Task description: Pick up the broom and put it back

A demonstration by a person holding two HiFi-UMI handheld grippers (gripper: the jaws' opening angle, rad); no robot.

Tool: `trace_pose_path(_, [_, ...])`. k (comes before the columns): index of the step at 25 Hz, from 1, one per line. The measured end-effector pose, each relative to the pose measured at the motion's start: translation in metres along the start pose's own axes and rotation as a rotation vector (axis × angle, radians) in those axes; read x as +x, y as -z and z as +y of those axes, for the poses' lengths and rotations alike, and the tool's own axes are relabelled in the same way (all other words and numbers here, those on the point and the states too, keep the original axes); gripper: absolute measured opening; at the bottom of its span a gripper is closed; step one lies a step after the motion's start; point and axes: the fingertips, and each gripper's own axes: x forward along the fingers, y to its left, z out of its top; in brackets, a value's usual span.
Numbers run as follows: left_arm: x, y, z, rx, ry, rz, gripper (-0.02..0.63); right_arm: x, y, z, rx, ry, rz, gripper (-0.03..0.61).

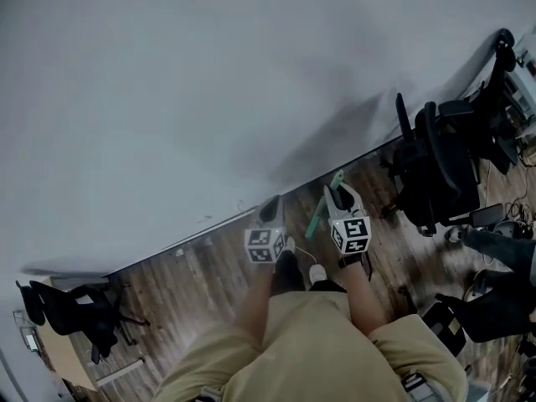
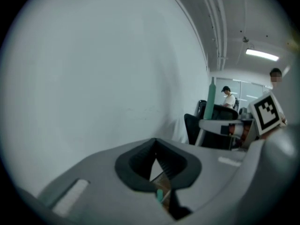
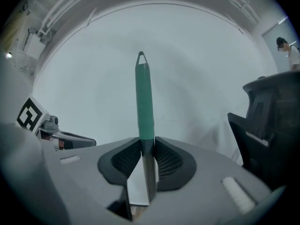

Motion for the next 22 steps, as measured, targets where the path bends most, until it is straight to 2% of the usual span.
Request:
trace_pose_path(6, [-0.030, -0.064, -0.025, 0.063, -0.027, -0.126, 0.000, -0.027, -0.069, 0.007, -0.015, -0.050, -0.135, 0.089])
trace_pose_path(13, [-0.075, -0.124, -0.041, 0.115, -0.068, -0.244, 0.000, -0.051, -0.134, 0.055, -0.107, -0.152, -0.233, 0.089])
trace_pose_path(18, [-0.106, -0.145, -0.057, 0.140, -0.084, -0.305, 0.000, -0.069, -0.154, 0.083, -0.166, -0.215, -0.276, 0.089])
trace_pose_path(22, [-0.132, -0.142, -0.050, 0.192, -0.139, -0.298, 0.000, -0.071, -0.152, 0.110, -0.160, -0.266, -0.279, 0.091])
